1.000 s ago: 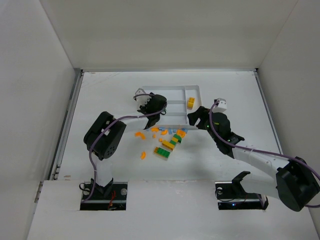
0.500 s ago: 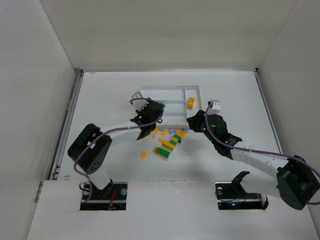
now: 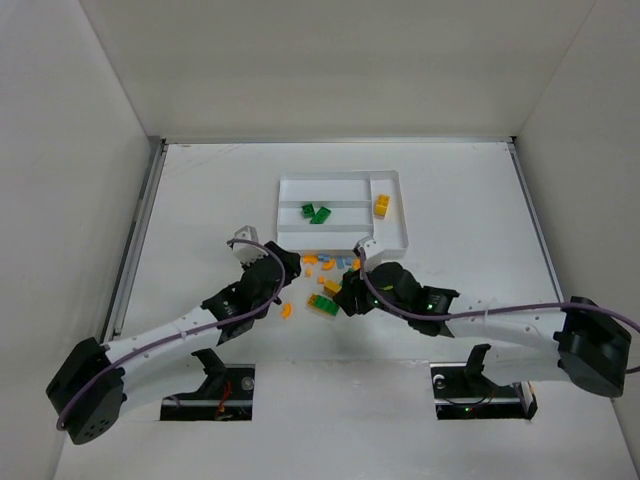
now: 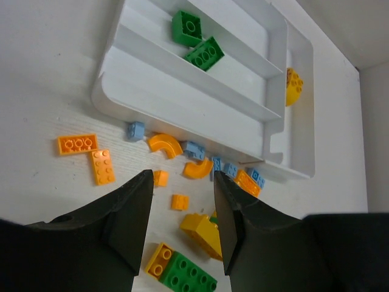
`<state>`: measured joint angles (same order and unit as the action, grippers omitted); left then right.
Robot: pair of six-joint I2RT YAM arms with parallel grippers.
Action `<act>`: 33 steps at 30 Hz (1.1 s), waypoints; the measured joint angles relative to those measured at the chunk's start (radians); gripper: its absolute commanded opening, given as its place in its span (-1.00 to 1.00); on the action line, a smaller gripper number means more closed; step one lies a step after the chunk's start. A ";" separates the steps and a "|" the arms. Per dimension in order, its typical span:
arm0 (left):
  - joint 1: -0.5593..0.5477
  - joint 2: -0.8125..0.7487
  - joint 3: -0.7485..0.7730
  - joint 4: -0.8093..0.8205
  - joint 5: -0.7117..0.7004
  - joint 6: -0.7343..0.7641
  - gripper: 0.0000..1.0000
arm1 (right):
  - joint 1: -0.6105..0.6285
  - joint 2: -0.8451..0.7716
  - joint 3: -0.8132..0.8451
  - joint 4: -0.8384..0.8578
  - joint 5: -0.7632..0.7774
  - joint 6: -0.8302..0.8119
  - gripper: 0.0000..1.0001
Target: Sort the legos into containers by color
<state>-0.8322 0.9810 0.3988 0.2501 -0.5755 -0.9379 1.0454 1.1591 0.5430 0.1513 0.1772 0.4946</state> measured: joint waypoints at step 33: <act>0.010 -0.229 -0.095 -0.189 0.232 0.010 -0.17 | 0.011 0.364 0.220 -0.172 -0.121 -0.224 0.18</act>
<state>-0.8227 0.7517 0.3035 0.0612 -0.3439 -0.9276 1.0561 1.5230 0.7628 -0.0204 0.0563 0.2710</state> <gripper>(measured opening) 0.414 0.590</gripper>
